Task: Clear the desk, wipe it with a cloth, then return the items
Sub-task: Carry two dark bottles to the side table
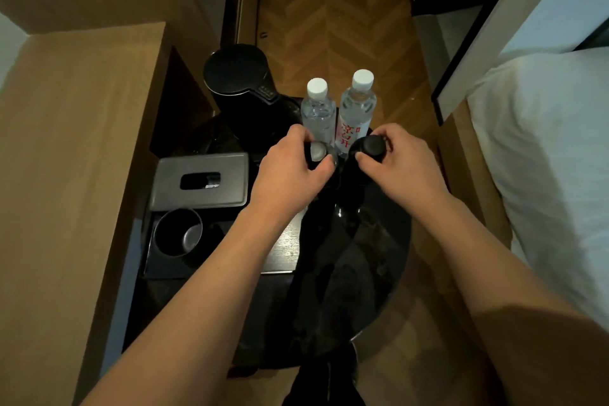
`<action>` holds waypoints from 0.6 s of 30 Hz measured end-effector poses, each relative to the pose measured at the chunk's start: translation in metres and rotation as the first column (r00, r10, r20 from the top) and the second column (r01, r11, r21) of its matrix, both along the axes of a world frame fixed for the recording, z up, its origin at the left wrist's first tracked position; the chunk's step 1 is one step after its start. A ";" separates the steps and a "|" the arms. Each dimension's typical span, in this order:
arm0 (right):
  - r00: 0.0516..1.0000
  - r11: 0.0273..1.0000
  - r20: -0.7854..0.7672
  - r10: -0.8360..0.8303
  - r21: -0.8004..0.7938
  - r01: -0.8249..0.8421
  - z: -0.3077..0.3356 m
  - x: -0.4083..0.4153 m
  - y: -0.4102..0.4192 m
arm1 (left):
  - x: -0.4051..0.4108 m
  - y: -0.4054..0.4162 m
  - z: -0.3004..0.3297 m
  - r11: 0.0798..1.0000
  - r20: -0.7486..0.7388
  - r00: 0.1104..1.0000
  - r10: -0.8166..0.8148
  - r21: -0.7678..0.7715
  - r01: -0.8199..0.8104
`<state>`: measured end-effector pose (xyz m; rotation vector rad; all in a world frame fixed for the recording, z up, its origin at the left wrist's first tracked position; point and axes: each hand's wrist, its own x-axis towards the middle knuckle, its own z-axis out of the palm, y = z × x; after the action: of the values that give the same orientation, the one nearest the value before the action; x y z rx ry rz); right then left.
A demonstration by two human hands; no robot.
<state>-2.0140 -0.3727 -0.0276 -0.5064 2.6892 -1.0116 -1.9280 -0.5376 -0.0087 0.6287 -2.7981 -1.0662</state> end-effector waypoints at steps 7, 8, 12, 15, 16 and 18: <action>0.999 0.998 0.045 0.011 0.063 -0.013 -0.028 -0.024 -0.023 | -0.039 -0.017 -0.032 0.999 0.050 0.998 -0.044 -0.002 0.044; 0.999 0.998 0.048 0.000 0.063 -0.003 -0.029 -0.025 -0.025 | -0.041 -0.017 -0.035 0.999 0.061 0.997 -0.051 -0.002 0.051; 0.998 0.997 0.052 -0.043 0.059 0.039 -0.029 -0.025 -0.027 | -0.040 -0.016 -0.044 0.998 0.064 0.997 -0.049 0.028 0.048; 0.995 0.996 0.085 -0.052 0.074 0.046 -0.023 -0.024 -0.027 | -0.037 -0.014 -0.048 0.998 0.077 0.996 -0.052 0.048 0.048; 0.994 0.995 0.098 -0.050 0.093 0.041 -0.021 -0.023 -0.027 | -0.035 -0.013 -0.048 0.997 0.089 0.994 -0.061 0.044 0.057; 0.994 0.988 0.104 -0.046 0.150 0.030 -0.016 -0.020 -0.027 | -0.032 -0.015 -0.047 0.997 0.107 0.991 -0.074 0.016 0.072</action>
<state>-2.0336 -0.3995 -0.0436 -0.3632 2.6608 -0.8156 -1.9597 -0.5525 -0.0559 0.6072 -2.9304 -1.0944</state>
